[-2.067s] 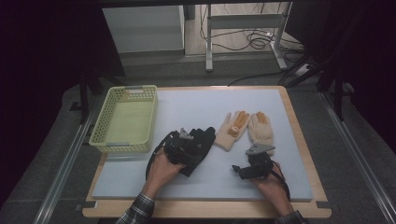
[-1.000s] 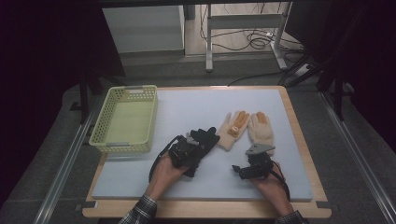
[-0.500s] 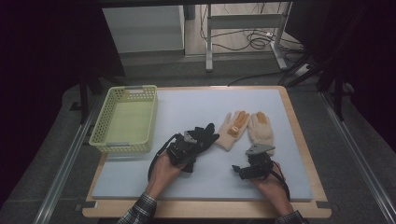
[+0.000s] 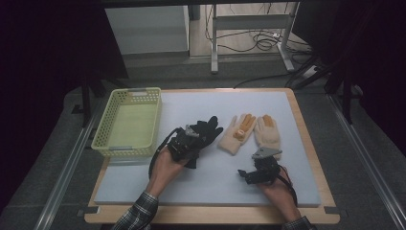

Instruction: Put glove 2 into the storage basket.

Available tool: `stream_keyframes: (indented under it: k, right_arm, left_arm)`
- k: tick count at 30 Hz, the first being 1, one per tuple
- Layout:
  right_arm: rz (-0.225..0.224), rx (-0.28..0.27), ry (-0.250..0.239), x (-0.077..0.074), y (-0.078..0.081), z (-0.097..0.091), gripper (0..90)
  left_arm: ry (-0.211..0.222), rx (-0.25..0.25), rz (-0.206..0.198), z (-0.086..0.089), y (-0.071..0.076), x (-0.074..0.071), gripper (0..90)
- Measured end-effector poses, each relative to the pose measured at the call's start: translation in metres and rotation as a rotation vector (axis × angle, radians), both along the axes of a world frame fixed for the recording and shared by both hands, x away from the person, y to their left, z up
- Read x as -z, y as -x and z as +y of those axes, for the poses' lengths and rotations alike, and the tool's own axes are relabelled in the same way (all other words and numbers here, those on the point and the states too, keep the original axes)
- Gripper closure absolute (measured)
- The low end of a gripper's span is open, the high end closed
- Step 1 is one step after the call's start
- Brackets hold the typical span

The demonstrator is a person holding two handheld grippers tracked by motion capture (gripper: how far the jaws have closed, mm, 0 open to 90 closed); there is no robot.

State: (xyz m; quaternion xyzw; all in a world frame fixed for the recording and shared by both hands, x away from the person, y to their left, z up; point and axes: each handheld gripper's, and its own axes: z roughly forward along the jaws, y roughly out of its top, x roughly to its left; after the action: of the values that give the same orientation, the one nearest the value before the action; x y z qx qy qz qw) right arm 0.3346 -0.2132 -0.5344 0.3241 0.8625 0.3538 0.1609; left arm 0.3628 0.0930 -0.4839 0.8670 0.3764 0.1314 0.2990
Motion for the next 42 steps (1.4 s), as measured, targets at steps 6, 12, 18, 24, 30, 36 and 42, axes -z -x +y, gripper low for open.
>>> stream_keyframes:
  k: [6, 12, 18, 24, 30, 36, 42]
  right_arm:
    - [0.001, 0.000, -0.001, 0.000, 0.000, 0.000, 13.1]
    - [-0.001, -0.001, 0.000, 0.000, 0.000, 0.000, 13.1]
    - [-0.001, -0.002, 0.000, 0.000, 0.000, 0.000, 13.1]
    - [-0.001, -0.001, -0.001, 0.000, 0.000, 0.000, 13.1]
    - [-0.002, -0.002, -0.001, 0.000, 0.000, 0.000, 13.1]
    - [-0.003, -0.001, -0.003, 0.000, 0.000, 0.000, 13.1]
    - [-0.003, -0.002, -0.003, 0.000, 0.000, 0.000, 13.1]
  left_arm:
    - [0.000, -0.012, -0.005, 0.007, -0.006, -0.014, 66.1]
    - [0.008, -0.037, -0.008, 0.015, -0.014, -0.030, 65.9]
    - [-0.005, -0.070, -0.018, 0.027, -0.024, -0.047, 65.7]
    - [-0.014, -0.113, -0.024, 0.042, -0.034, -0.057, 65.4]
    - [-0.037, -0.156, -0.043, 0.059, -0.042, -0.066, 65.1]
    - [-0.043, -0.223, -0.051, 0.084, -0.049, -0.071, 64.9]
    - [-0.042, -0.282, -0.045, 0.111, -0.055, -0.071, 64.7]
